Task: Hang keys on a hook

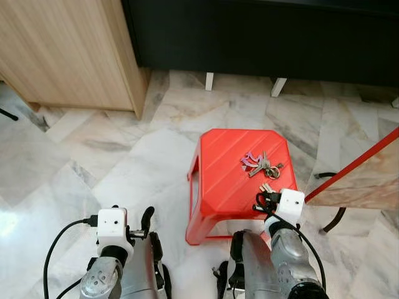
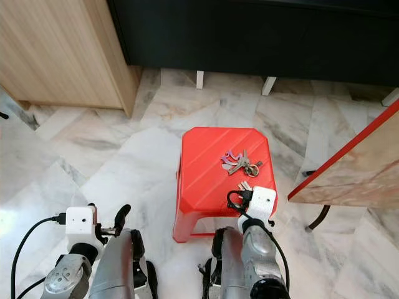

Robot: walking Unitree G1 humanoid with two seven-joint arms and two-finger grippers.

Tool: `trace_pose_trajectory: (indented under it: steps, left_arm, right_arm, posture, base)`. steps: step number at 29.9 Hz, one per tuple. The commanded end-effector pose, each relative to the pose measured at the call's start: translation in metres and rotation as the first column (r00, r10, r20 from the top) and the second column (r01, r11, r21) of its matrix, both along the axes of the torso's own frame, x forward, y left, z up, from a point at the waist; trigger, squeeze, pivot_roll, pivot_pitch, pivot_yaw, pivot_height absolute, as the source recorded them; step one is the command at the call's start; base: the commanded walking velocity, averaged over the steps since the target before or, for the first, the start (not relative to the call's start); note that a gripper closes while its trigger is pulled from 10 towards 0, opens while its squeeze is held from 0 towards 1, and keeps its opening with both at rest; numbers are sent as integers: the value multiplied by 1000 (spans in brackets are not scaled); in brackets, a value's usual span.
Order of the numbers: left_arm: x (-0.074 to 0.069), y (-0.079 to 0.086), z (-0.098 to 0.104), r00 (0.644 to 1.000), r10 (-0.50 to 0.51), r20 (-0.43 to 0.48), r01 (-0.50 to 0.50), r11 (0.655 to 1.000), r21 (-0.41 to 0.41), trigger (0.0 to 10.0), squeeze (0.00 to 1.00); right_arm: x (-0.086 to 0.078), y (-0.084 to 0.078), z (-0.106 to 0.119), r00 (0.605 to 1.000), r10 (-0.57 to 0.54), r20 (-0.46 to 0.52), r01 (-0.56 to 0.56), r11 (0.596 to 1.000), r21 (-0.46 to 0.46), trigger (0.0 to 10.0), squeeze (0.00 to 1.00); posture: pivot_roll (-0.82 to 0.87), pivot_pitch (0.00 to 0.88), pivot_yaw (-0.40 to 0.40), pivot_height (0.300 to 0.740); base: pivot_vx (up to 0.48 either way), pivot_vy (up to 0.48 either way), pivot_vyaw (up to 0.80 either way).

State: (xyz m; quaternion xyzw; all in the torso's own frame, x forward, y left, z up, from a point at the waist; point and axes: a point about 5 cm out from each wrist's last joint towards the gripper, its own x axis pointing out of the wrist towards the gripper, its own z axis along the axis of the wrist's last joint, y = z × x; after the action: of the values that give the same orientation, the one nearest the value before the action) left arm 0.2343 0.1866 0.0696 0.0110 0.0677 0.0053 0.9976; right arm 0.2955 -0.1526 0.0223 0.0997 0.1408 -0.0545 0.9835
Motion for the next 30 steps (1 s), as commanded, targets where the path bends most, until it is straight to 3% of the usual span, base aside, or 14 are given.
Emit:
trace_pose_trajectory:
  steps: [1,16,30]
  left_arm:
    - [-5,0,-9,999,3,-37,-3,1000,0,10000,0]
    - [-4,1,-9,999,10,-33,-10,1000,0,10000,0]
    - [-3,-1,-10,1000,7,-30,-7,1000,-5,10000,0]
  right_arm:
    - [-14,-2,-17,996,-16,-90,17,1000,8,10000,0]
    - [3,5,2,1000,5,-27,-5,1000,13,10000,0]
    - [3,8,2,999,37,-23,-36,999,15,10000,0]
  posture:
    - [105,301,-83,594]
    - [109,296,-90,594]
    - [107,295,-90,594]
  base:
    - [0,0,0]
    - [0,0,0]
    - [0,0,0]
